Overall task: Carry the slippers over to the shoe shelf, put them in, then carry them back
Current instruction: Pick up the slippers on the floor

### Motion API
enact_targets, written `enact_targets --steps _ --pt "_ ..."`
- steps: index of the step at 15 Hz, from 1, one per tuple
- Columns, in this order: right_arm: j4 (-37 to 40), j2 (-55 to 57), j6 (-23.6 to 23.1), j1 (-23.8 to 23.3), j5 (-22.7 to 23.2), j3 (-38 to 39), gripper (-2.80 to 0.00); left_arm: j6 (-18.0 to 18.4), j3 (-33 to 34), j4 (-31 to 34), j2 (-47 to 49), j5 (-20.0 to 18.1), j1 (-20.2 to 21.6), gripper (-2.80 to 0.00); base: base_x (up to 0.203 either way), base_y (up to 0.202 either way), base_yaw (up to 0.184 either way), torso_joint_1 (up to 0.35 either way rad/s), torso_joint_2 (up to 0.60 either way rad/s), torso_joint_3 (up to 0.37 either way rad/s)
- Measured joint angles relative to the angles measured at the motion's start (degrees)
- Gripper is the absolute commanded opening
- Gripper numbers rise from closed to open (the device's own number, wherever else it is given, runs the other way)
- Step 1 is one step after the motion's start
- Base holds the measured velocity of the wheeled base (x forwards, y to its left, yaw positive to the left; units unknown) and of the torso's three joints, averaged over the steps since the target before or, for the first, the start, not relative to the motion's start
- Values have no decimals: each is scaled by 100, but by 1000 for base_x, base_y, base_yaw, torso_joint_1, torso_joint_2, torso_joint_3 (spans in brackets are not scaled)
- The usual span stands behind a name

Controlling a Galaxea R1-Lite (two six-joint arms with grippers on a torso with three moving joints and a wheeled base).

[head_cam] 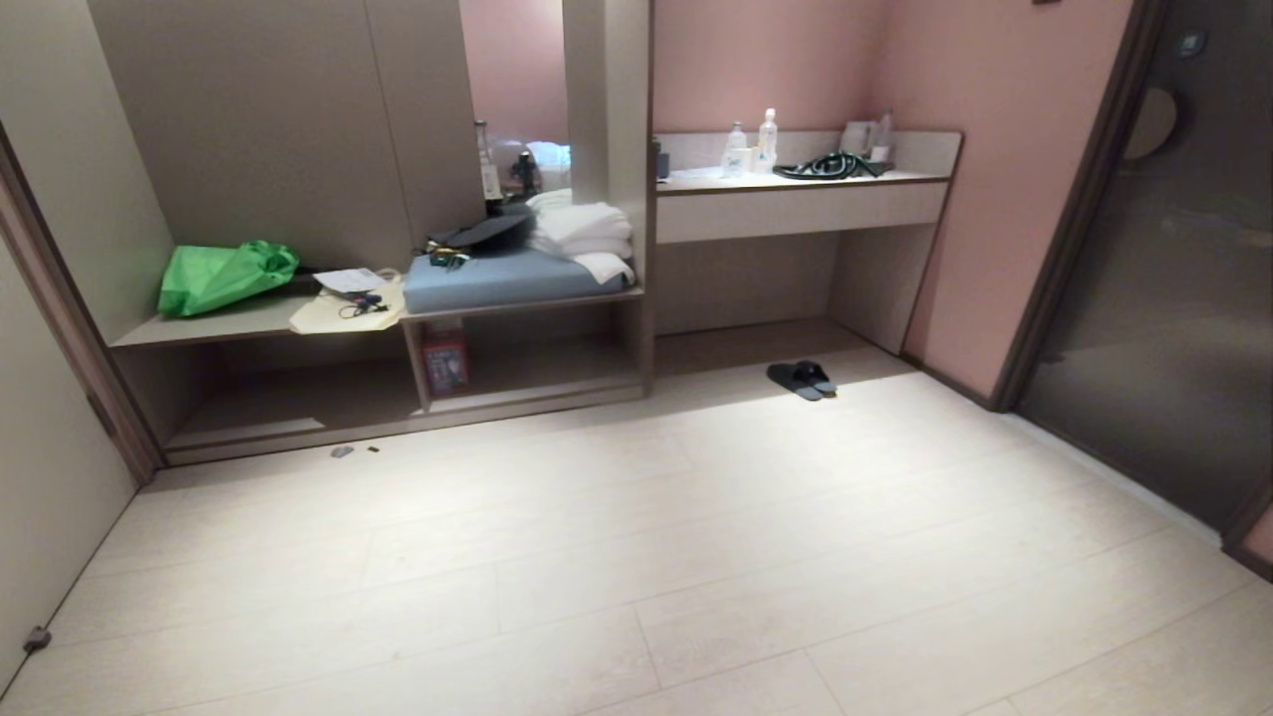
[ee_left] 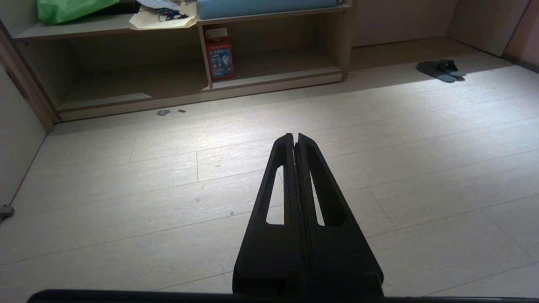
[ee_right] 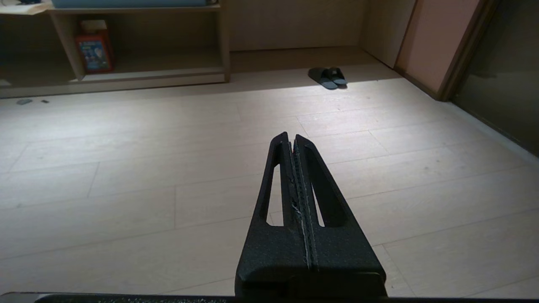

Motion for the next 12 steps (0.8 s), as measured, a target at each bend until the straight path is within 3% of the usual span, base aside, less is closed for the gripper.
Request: enact_targets --steps 10,12 --pt "0 0 4 0 5 0 -280 -9 0 0 0 -2 0 -280 0 0 0 0 0 0" --pt "-2 0 8 0 2 0 -280 -11 0 0 0 0 0 -280 156 0 -3 -2 2 5"
